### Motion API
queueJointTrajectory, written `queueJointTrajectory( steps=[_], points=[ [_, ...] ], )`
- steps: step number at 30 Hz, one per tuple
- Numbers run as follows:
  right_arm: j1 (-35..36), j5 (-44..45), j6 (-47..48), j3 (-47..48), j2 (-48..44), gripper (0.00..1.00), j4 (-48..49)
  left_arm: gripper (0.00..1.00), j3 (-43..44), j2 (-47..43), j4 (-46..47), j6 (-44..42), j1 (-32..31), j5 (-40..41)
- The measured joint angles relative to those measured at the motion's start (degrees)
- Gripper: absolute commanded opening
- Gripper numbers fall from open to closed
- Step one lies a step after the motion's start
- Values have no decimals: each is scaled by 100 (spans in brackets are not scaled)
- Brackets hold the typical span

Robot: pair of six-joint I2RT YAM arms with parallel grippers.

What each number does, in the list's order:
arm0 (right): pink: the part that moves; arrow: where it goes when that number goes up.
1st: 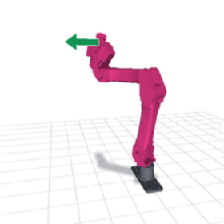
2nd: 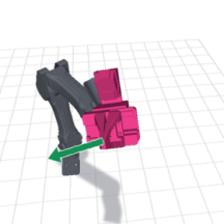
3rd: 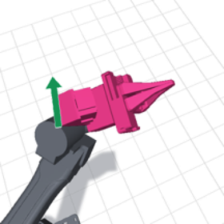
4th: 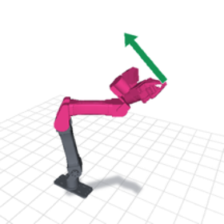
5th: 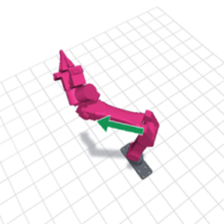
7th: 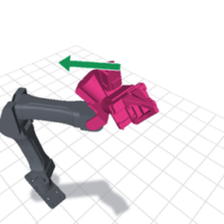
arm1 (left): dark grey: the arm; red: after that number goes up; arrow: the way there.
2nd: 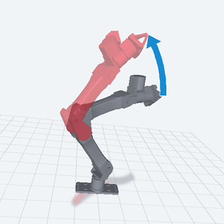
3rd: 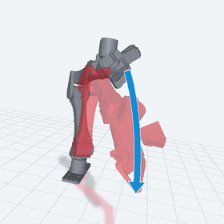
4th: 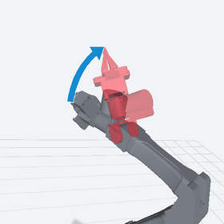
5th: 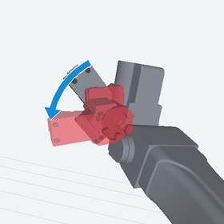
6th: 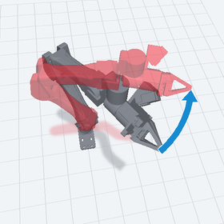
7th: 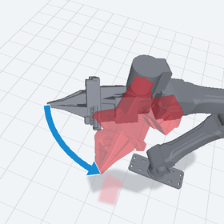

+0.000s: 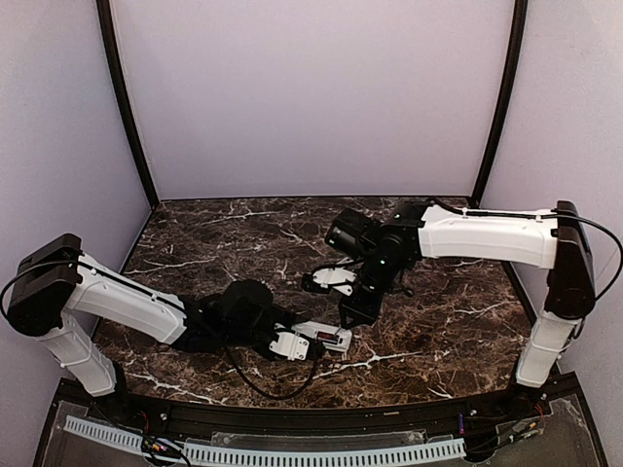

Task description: Unload the batteries from the remote control

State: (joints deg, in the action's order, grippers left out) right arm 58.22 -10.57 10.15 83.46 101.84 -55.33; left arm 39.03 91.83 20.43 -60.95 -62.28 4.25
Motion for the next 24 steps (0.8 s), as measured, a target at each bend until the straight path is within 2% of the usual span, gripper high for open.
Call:
queueJointTrajectory(
  steps=[13, 24],
  points=[
    [-79, -146, -275, -70, 83, 0, 129, 0, -9, 92, 26, -15, -24, 96],
    [-258, -544, -695, -481, 24, 0, 529, 0, -63, 153, 52, 31, -33, 142]
  ],
)
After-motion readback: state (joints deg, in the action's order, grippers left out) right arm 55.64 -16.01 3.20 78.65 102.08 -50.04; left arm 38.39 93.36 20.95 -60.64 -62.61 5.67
